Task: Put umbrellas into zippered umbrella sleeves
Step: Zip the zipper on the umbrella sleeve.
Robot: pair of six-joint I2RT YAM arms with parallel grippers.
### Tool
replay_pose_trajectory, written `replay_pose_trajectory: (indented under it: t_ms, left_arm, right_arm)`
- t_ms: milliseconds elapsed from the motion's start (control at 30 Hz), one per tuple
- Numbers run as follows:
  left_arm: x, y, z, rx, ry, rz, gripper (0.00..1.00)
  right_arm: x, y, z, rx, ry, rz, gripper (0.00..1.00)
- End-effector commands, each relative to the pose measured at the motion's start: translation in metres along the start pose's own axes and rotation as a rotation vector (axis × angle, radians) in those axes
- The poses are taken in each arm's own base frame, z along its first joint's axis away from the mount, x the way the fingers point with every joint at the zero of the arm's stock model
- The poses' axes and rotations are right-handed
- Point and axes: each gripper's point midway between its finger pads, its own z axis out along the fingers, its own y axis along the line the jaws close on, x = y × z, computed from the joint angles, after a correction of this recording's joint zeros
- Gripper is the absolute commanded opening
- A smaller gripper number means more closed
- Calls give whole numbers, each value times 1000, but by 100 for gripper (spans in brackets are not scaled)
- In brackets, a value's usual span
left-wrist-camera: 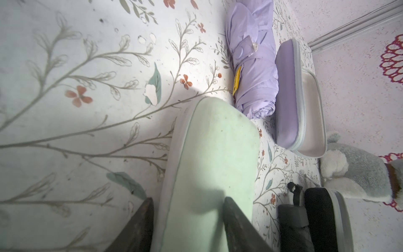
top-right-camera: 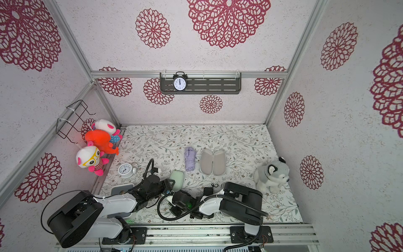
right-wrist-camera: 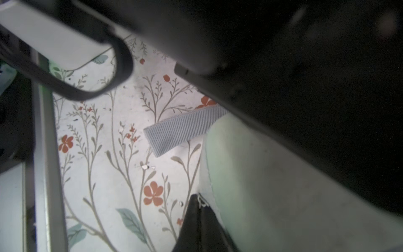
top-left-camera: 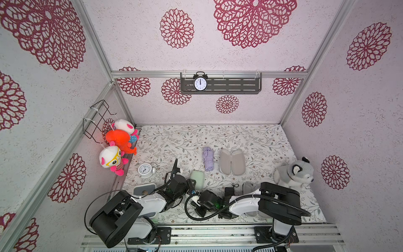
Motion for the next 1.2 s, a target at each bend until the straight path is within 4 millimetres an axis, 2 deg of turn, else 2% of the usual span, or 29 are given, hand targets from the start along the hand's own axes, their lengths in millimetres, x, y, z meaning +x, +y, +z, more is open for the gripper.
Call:
replay_pose_trajectory:
  t_ms: [0, 133, 167, 300, 333, 433, 500, 567, 633, 733, 833, 933, 1033, 1067, 1100, 1167]
  left_arm:
    - [15, 25, -3, -95, 25, -8, 53]
    - [15, 25, -7, -91, 25, -6, 55]
    - [16, 23, -9, -81, 29, -1, 58]
    - [11, 13, -18, -42, 20, 38, 81]
    - [10, 12, -21, -42, 16, 49, 82]
    - [8, 11, -28, -36, 13, 76, 80]
    - [11, 9, -30, -21, 25, 90, 72]
    - [14, 7, -30, -1, 38, 101, 67]
    - [17, 3, -28, 13, 59, 119, 67]
    - [18, -6, -21, 38, 72, 138, 73]
    - [15, -29, -12, 110, 66, 142, 76]
    - [14, -36, -1, 109, 69, 160, 78]
    - [21, -32, 6, 116, 75, 126, 67]
    - [22, -32, 4, 127, 58, 114, 56]
    - [21, -33, 1, 134, 40, 114, 54]
    - [17, -31, -5, 90, 32, 142, 59]
  right_arm:
    - [9, 15, 8, -43, 42, 21, 0]
    - [22, -2, 1, -15, 68, 47, 0]
    - [28, -7, -3, -8, 77, 54, 0]
    - [42, -25, -15, 27, 92, 74, 0]
    - [43, -29, -17, 35, 94, 78, 0]
    - [49, -44, -25, 84, 100, 88, 0]
    - [55, -52, -33, 110, 103, 90, 0]
    - [61, -71, -39, 156, 119, 114, 0]
    - [70, -80, -45, 193, 139, 118, 0]
    - [77, -90, -49, 216, 141, 137, 0]
    - [82, -97, -48, 245, 156, 141, 0]
    - [79, -94, -46, 228, 148, 146, 0]
    - [77, -94, -45, 226, 153, 144, 0]
    - [77, -94, -45, 228, 153, 142, 0]
    - [76, -95, -46, 233, 148, 139, 0]
    - [77, -98, -47, 246, 151, 134, 0]
